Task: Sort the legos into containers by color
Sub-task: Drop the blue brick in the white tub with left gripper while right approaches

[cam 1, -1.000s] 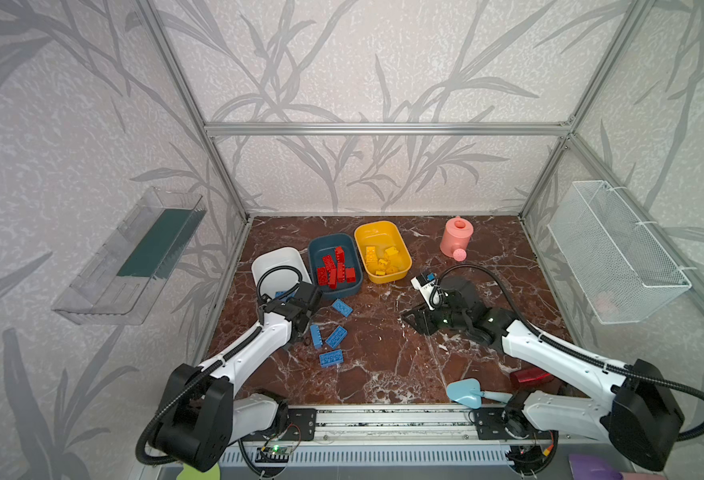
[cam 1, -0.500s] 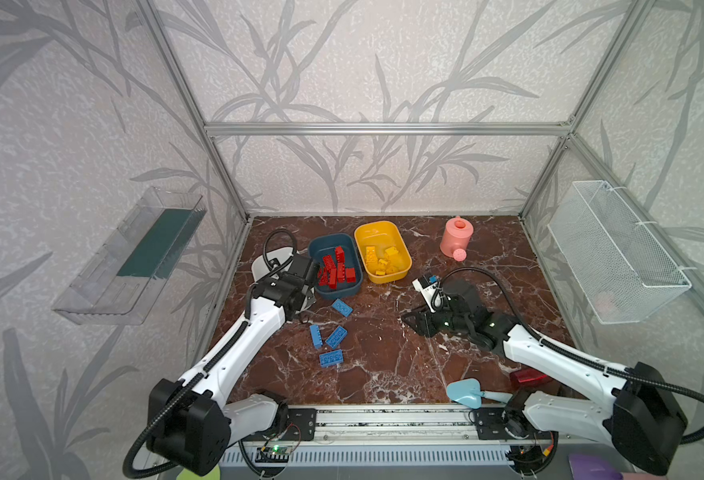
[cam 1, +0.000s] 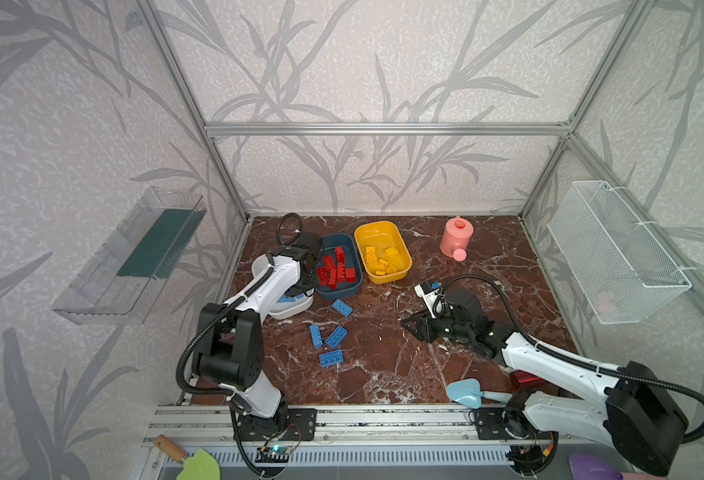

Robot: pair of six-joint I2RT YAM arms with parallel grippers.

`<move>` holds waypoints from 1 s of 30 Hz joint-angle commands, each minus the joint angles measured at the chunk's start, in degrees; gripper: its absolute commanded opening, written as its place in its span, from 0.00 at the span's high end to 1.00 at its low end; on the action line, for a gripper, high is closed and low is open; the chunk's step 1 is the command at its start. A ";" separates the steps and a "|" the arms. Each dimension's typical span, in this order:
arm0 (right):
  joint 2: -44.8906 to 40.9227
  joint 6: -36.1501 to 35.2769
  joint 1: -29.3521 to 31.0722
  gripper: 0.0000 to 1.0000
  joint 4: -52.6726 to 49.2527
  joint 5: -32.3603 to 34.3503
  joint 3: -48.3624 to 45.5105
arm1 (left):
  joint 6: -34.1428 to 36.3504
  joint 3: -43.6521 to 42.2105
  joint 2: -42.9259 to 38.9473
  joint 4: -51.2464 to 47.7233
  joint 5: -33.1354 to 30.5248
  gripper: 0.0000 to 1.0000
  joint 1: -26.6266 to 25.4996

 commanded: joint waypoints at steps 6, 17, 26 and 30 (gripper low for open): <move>1.12 0.55 0.94 0.50 2.73 -0.76 -0.39 | 1.31 2.49 3.91 1.71 3.91 0.78 4.68; 1.75 -2.07 3.99 0.24 -0.24 1.89 1.90 | 2.04 2.51 0.16 3.44 7.14 0.24 6.26; 6.37 -5.36 9.49 0.17 -6.27 6.03 9.63 | 7.19 -1.86 -17.60 3.45 15.38 0.08 6.28; 11.01 -6.02 11.58 0.15 -8.75 6.95 14.40 | 10.28 -4.13 -25.56 1.25 19.13 0.06 6.32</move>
